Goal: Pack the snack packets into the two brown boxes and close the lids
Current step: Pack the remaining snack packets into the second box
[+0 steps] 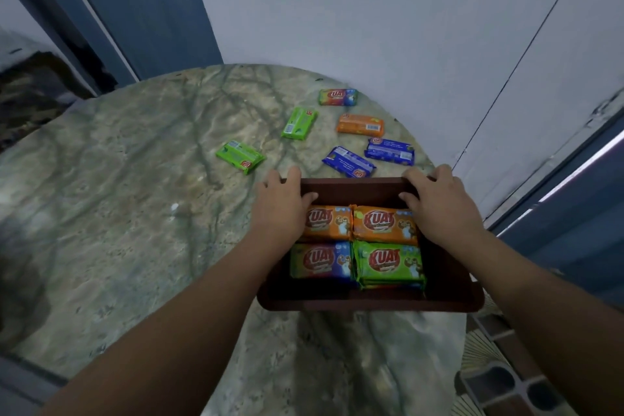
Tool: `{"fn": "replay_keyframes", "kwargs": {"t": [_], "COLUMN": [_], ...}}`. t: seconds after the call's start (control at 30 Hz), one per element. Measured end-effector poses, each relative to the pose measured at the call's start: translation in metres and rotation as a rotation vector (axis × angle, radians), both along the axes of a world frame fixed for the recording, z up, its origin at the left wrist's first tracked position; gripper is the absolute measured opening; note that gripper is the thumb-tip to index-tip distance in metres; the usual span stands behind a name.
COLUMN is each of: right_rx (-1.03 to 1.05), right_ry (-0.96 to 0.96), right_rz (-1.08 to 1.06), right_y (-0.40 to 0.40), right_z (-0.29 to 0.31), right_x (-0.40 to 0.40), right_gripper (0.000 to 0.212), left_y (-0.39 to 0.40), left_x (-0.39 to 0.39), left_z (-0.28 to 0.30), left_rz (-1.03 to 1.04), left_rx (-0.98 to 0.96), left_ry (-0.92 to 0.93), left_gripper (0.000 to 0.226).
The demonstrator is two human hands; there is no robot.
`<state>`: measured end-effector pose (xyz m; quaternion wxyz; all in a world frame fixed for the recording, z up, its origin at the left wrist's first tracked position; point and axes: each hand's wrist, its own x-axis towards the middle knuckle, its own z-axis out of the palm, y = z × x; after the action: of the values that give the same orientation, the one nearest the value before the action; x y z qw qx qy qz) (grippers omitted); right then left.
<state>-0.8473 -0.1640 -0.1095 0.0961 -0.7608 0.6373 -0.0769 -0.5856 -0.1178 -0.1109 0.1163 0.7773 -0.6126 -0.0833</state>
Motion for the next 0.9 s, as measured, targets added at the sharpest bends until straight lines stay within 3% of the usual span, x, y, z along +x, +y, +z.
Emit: {"fn": "replay_keyframes", "kwargs": {"t": [0.17, 0.3, 0.57, 0.73, 0.9], "right_rx": [-0.080, -0.005, 0.189, 0.327, 0.334], "right_ry": [0.029, -0.084, -0.036, -0.018, 0.136], "right_rz": [-0.009, 0.045, 0.177, 0.150, 0.141], "right_y": [0.000, -0.023, -0.114, -0.151, -0.173], "right_z": [0.008, 0.024, 0.015, -0.012, -0.038], "right_x": [0.003, 0.004, 0.014, 0.022, 0.030], "right_gripper": [0.033, 0.039, 0.020, 0.043, 0.076], "left_y": [-0.005, -0.035, -0.131, -0.168, -0.184], "left_x": [-0.003, -0.028, -0.055, -0.065, -0.068], "left_z": [0.012, 0.035, 0.032, 0.015, -0.009], "left_rz": [-0.022, -0.087, -0.265, -0.352, -0.471], "left_rx": [0.041, -0.042, 0.244, 0.341, 0.470], "left_ry": [-0.164, -0.059, -0.234, -0.318, -0.421], "left_gripper": [0.044, 0.044, 0.036, 0.037, 0.065]}}
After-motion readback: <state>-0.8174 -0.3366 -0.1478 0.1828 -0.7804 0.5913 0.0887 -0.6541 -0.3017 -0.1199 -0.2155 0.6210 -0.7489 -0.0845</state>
